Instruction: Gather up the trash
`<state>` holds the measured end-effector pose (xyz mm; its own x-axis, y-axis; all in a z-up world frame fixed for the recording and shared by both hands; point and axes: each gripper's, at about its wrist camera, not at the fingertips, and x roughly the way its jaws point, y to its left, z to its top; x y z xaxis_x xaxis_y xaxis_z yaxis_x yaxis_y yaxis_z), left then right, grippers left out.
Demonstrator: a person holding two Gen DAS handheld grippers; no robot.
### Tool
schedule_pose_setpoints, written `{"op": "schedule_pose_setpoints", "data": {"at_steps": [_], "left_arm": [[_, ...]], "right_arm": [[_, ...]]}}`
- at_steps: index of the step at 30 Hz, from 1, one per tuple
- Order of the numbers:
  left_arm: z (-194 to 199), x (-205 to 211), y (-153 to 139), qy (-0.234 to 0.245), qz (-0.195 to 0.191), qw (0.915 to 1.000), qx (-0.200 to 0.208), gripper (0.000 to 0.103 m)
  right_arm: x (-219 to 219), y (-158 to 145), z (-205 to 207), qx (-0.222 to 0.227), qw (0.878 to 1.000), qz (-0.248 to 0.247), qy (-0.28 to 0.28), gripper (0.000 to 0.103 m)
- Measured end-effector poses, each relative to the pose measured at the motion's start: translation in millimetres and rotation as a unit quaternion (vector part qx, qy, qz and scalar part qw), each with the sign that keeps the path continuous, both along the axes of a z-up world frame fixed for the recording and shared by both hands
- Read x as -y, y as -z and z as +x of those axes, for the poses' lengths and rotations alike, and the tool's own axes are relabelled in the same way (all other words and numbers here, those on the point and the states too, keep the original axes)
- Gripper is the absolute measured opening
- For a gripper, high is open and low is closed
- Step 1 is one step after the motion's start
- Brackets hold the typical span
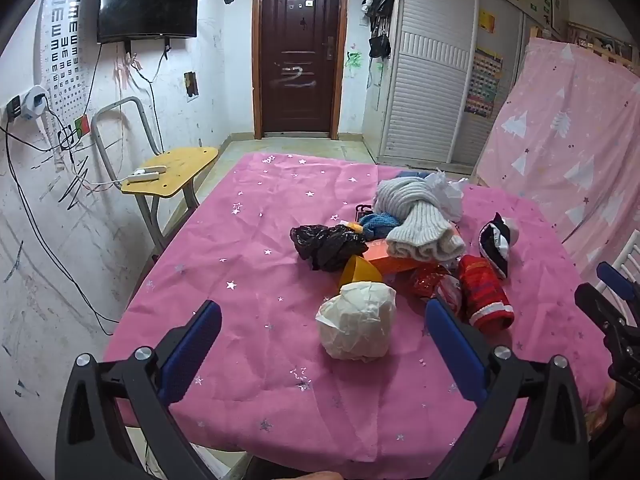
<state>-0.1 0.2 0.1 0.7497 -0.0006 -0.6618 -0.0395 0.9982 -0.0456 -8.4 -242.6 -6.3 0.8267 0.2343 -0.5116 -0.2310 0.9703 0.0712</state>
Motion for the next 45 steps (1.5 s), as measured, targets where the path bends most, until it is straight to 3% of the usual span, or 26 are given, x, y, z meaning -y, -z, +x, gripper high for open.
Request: {"op": "schedule_pose_setpoints", "data": {"at_steps": [45], "left_arm": [[-0.1, 0.3, 0.0, 0.001, -0.001, 1.0, -0.002, 0.095]], "right_arm": [[-3.2, -3.0, -1.6, 0.005, 1.0, -0.003, -0.002, 0.099]]}}
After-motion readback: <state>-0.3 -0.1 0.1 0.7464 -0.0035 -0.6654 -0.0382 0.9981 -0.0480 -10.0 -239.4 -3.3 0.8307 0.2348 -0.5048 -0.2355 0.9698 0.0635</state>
